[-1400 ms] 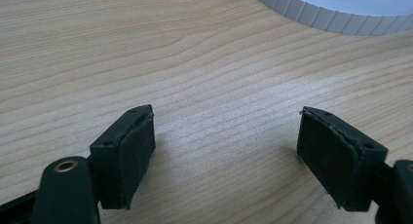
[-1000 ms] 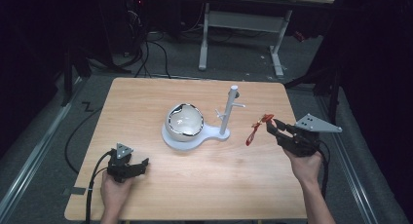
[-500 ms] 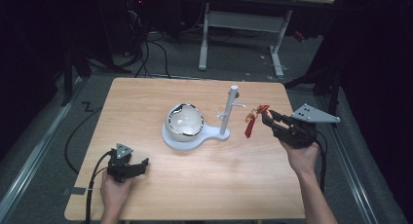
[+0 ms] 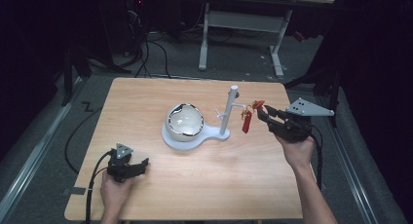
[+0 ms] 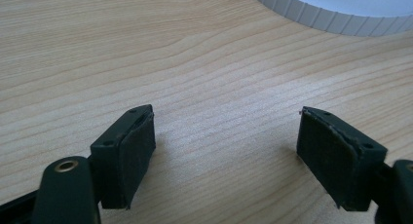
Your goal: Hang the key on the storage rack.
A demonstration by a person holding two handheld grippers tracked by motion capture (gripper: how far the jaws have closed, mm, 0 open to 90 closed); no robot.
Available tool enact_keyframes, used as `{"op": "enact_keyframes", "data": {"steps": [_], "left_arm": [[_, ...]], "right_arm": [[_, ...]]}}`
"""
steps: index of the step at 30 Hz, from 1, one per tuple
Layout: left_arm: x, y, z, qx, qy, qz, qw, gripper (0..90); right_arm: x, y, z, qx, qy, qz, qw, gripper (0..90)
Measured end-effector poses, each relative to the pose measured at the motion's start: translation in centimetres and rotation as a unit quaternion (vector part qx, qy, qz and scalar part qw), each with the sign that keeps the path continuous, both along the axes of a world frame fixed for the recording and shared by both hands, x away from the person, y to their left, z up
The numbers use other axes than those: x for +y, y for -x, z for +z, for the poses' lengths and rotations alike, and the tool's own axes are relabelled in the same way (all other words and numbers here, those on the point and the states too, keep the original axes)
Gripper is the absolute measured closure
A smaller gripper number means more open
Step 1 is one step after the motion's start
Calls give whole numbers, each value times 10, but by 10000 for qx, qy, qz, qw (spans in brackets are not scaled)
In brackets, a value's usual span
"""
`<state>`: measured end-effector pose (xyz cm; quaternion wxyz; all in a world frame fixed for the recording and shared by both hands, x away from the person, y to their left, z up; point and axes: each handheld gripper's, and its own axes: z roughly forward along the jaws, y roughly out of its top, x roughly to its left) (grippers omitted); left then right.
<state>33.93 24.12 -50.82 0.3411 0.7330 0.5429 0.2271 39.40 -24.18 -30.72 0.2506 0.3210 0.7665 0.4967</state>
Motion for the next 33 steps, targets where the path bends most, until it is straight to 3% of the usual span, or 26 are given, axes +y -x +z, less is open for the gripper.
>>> {"op": "enact_keyframes", "data": {"steps": [13,33], "left_arm": [[0,0,0,-7,24,10,10000,225],[1,0,0,-9,44,11,10000,225]], "right_arm": [[11,-7,4,10,74,88,9999,679],[15,-33,-12,309,114,-129,9994,679]]}}
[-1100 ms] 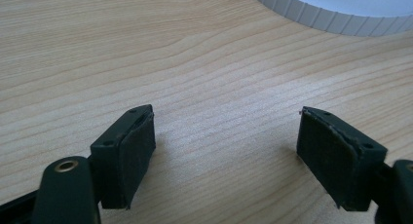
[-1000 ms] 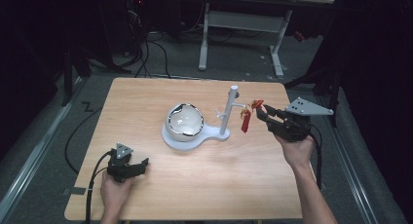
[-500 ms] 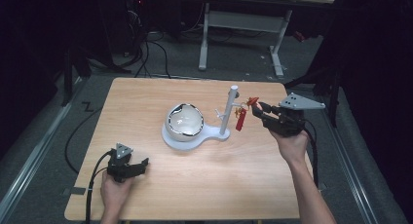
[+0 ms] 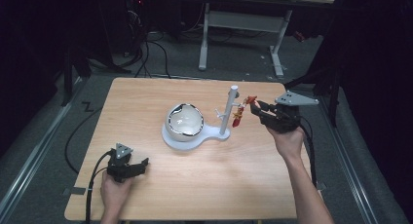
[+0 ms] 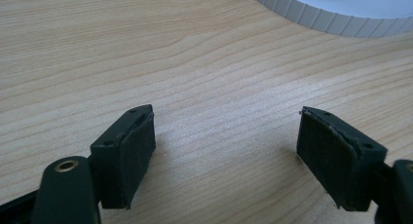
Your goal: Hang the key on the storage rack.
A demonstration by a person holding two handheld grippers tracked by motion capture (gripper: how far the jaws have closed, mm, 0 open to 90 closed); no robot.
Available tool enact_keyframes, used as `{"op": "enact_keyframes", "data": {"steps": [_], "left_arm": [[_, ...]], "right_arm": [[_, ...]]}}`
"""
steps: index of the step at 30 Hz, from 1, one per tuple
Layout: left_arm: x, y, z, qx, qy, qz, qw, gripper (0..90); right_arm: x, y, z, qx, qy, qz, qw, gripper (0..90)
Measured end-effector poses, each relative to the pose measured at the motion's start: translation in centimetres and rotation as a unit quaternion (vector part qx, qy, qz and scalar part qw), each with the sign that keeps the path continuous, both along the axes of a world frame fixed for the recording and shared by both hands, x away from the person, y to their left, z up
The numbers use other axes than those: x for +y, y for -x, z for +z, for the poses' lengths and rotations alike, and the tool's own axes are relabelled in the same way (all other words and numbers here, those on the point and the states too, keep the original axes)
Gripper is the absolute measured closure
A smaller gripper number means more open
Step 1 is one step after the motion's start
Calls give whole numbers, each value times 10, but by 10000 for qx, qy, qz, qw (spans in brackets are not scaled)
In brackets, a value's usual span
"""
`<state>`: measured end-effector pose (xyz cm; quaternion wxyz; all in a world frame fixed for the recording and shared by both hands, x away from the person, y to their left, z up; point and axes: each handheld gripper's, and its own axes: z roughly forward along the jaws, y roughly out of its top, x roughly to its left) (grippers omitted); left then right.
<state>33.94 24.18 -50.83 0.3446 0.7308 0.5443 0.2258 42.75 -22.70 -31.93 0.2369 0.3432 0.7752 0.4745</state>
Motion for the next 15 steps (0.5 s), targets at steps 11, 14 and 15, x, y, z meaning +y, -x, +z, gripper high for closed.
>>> {"op": "enact_keyframes", "data": {"steps": [11,14,15], "left_arm": [[0,0,0,3,13,0,10000,225],[0,0,0,3,13,1,10000,226],[0,0,0,2,16,4,10000,226]], "right_arm": [[0,-7,-13,120,45,-119,9998,679],[0,-8,-17,174,44,-148,9997,678],[0,-9,-19,201,61,-156,9997,678]]}}
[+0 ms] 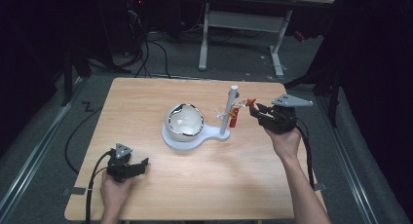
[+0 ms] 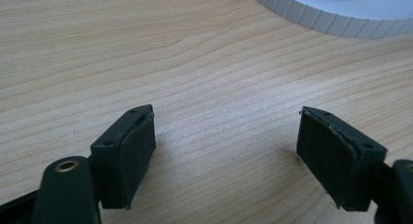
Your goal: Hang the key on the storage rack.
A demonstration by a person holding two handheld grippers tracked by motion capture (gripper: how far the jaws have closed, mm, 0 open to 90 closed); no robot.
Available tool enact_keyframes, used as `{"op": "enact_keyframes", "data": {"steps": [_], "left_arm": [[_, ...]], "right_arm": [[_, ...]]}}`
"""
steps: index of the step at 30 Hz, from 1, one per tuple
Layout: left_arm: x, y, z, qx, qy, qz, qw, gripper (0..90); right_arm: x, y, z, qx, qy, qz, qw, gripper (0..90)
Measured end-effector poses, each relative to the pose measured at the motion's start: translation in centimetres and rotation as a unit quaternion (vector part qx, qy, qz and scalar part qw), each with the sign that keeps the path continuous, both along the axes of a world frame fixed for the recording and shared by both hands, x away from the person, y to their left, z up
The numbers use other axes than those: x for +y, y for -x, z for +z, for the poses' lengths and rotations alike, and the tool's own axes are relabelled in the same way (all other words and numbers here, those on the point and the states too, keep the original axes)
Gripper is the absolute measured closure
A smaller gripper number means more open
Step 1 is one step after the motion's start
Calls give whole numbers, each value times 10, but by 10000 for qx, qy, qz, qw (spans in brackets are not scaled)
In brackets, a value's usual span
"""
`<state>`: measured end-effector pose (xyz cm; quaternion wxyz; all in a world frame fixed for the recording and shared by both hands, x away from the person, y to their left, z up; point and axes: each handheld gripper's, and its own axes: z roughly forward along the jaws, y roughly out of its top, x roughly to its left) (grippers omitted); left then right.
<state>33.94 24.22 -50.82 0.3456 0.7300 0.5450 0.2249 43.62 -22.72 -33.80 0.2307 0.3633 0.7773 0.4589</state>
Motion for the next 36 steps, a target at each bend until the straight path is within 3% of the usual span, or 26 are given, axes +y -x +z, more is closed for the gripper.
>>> {"op": "enact_keyframes", "data": {"steps": [3,14,30,36], "left_arm": [[0,0,0,0,0,0,10000,226],[0,0,0,8,1,-6,10000,226],[0,0,0,6,-10,-1,10000,226],[0,0,0,-2,-5,8,10000,227]], "right_arm": [[3,0,-3,45,122,-8,9999,677],[8,-3,-10,178,223,-9,9996,677],[1,-6,-30,424,78,-109,9990,664],[-1,-4,-32,442,-6,-111,9990,593]]}}
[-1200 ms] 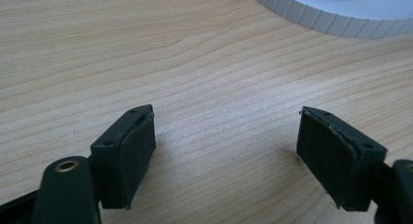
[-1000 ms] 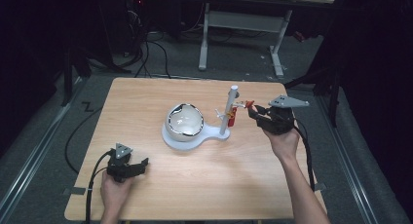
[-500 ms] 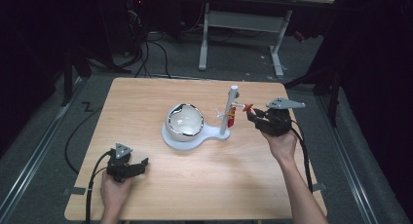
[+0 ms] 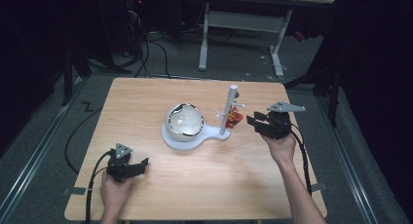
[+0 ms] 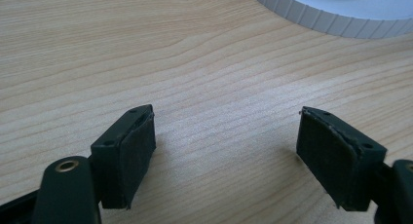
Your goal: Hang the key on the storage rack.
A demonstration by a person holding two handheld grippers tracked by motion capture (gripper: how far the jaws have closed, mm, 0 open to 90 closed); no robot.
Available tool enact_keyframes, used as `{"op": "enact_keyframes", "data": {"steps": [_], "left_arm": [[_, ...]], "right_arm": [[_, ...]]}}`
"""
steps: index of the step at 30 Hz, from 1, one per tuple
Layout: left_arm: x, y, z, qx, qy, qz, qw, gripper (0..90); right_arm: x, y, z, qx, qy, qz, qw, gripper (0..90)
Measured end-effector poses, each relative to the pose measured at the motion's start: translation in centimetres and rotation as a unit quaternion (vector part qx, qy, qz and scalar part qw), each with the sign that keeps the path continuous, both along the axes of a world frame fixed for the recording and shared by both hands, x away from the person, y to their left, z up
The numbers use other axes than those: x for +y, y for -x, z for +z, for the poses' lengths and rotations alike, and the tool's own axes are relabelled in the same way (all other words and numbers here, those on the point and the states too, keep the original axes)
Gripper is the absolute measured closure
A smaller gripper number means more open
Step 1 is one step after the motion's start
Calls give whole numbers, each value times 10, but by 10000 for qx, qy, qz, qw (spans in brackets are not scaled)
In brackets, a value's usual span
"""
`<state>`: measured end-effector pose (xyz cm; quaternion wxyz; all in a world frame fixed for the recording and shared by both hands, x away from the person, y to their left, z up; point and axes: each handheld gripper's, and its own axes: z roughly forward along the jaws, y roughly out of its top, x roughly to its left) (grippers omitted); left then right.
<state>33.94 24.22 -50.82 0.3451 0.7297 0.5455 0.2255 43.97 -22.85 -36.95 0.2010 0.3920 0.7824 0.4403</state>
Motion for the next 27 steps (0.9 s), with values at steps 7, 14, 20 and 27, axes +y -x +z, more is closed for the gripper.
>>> {"op": "enact_keyframes", "data": {"steps": [7,14,20,27], "left_arm": [[0,0,0,0,-11,2,10000,227],[-1,0,0,-2,-26,4,10000,227],[-1,0,0,-2,-31,4,10000,227],[-1,0,0,-2,-30,4,10000,227]], "right_arm": [[-9,10,-2,-97,-46,-102,9999,527],[-25,24,-5,-207,-170,-274,9993,506],[-35,35,-7,-260,-262,-346,9987,505],[-43,44,-7,-334,-362,-378,9981,505]]}}
